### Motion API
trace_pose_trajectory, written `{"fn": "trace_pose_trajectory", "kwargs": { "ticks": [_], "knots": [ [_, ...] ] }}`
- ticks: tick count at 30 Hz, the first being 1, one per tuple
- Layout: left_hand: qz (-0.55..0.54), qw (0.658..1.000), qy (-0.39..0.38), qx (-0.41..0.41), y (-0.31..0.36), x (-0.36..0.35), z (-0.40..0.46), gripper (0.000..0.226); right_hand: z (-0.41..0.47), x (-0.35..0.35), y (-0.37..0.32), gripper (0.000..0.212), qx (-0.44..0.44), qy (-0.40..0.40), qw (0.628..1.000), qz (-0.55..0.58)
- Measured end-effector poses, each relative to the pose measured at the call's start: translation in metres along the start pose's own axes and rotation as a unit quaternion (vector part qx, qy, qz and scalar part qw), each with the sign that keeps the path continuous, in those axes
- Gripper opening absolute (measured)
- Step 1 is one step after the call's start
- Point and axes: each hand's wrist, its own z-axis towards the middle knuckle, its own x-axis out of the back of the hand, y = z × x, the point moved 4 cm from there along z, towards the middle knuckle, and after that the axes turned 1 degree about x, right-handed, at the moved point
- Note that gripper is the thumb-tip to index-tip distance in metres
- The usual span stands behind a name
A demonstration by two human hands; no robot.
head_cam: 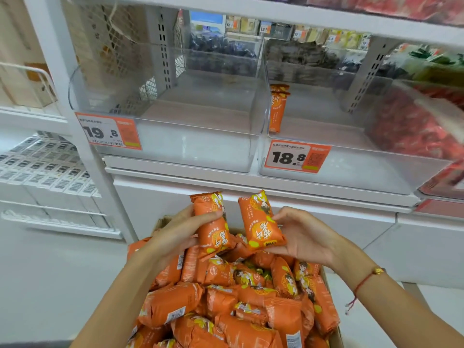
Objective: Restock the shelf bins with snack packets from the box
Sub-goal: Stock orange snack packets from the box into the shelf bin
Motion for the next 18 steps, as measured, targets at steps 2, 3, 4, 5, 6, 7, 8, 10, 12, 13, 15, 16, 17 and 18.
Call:
{"fn": "trace_pose_trajectory", "kwargs": {
  "ticks": [2, 3, 4, 5, 6, 7, 8, 10, 12, 13, 15, 16, 17, 18],
  "knots": [
    [0.003, 1.000, -0.022, -0.020, 0.006, -0.014, -0.008, 0.056, -0.006, -0.007, -0.002, 0.059, 0.008, -0.013, 1.000, 0.024],
    [-0.002, 0.999, -0.022, -0.030, 0.008, -0.020, -0.010, 0.049, -0.009, -0.013, -0.004, 0.065, 0.015, -0.014, 1.000, 0.008],
    [-0.010, 0.999, -0.018, -0.040, 0.010, -0.026, -0.014, 0.045, -0.014, -0.021, -0.006, 0.064, 0.022, -0.010, 1.000, -0.020],
    [-0.019, 0.998, -0.015, -0.049, 0.012, -0.030, -0.017, 0.044, -0.016, -0.027, -0.007, 0.058, 0.030, 0.005, 0.998, -0.056],
    [-0.026, 0.998, -0.014, -0.057, 0.014, -0.035, -0.019, 0.047, -0.019, -0.034, -0.009, 0.054, 0.039, 0.026, 0.993, -0.106],
    [-0.030, 0.997, -0.013, -0.065, 0.017, -0.038, -0.022, 0.050, -0.021, -0.038, -0.011, 0.058, 0.052, 0.050, 0.984, -0.164],
    [-0.035, 0.997, -0.009, -0.074, 0.020, -0.039, -0.025, 0.052, -0.025, -0.042, -0.016, 0.063, 0.067, 0.083, 0.969, -0.223],
    [-0.052, 0.993, -0.001, -0.107, 0.030, -0.039, -0.031, 0.054, -0.038, -0.052, -0.033, 0.058, 0.105, 0.122, 0.937, -0.309],
    [-0.069, 0.986, 0.016, -0.152, 0.049, -0.037, -0.038, 0.050, -0.057, -0.062, -0.058, 0.048, 0.145, 0.125, 0.909, -0.369],
    [-0.078, 0.981, 0.023, -0.175, 0.060, -0.036, -0.041, 0.047, -0.067, -0.066, -0.072, 0.048, 0.170, 0.124, 0.895, -0.394],
    [-0.089, 0.970, 0.029, -0.223, 0.086, -0.034, -0.046, 0.041, -0.087, -0.077, -0.101, 0.053, 0.226, 0.148, 0.869, -0.416],
    [-0.090, 0.964, 0.030, -0.247, 0.101, -0.033, -0.046, 0.040, -0.096, -0.082, -0.115, 0.053, 0.252, 0.164, 0.859, -0.413],
    [-0.088, 0.959, 0.030, -0.266, 0.116, -0.033, -0.045, 0.041, -0.101, -0.082, -0.130, 0.052, 0.274, 0.182, 0.850, -0.412],
    [-0.085, 0.957, 0.028, -0.277, 0.130, -0.033, -0.042, 0.043, -0.107, -0.082, -0.144, 0.052, 0.290, 0.206, 0.841, -0.409]
  ]
}}
